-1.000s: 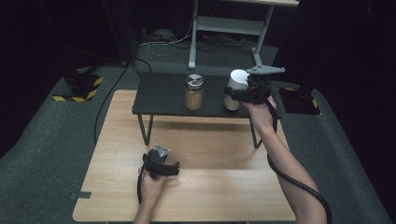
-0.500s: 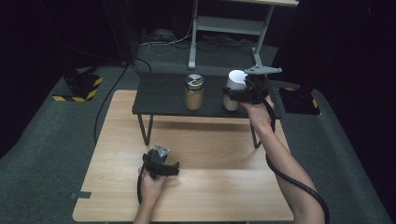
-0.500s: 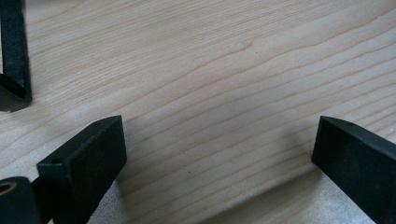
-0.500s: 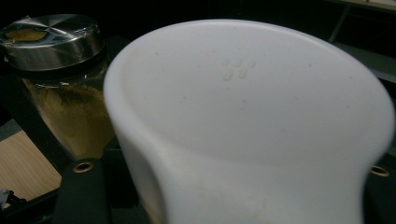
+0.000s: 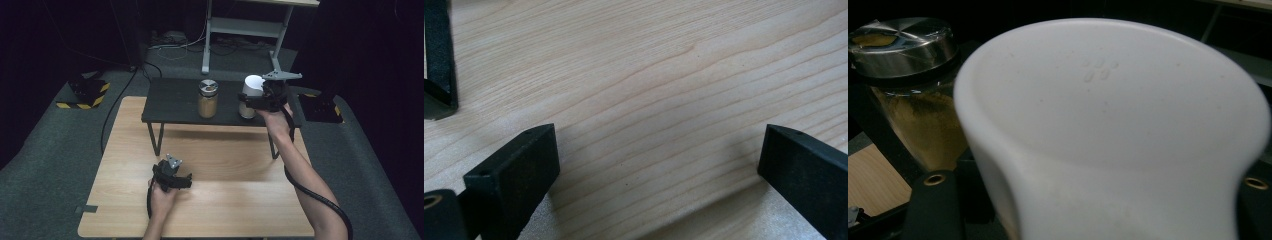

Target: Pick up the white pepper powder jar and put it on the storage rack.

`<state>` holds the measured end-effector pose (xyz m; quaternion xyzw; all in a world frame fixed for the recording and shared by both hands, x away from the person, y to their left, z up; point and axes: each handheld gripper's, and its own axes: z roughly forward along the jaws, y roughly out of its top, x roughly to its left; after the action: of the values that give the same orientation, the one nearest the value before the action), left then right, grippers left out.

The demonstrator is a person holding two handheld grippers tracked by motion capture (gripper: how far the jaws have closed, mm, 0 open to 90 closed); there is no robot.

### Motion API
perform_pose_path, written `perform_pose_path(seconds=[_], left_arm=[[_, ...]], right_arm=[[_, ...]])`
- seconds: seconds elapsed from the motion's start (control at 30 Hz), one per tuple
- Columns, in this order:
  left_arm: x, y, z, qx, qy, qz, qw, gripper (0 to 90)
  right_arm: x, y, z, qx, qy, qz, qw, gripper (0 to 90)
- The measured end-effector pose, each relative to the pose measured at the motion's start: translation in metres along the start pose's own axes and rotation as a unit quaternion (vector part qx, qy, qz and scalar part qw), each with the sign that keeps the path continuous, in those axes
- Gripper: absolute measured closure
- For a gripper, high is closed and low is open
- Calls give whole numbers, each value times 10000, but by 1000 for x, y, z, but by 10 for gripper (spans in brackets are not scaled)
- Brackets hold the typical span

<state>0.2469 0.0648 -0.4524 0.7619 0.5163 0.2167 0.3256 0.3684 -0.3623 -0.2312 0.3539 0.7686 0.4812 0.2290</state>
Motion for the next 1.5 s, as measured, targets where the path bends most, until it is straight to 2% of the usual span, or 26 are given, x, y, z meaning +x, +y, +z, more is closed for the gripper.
perform_pose_path(seconds=[0.2,0.5,1.23,1.5], left_arm=[[0,0,0,-4,2,0,10000,30],[0,0,0,2,4,10,10000,30],[0,0,0,-3,-3,-6,10000,30],[0,0,0,1,-8,-1,10000,30]], right_arm=[[2,-7,-1,-86,-90,57,9999,150],[0,-16,-9,-199,-14,30,9998,121],[1,-44,-39,-376,-36,-99,9992,126],[4,-64,-53,-474,-104,-127,9987,129]])
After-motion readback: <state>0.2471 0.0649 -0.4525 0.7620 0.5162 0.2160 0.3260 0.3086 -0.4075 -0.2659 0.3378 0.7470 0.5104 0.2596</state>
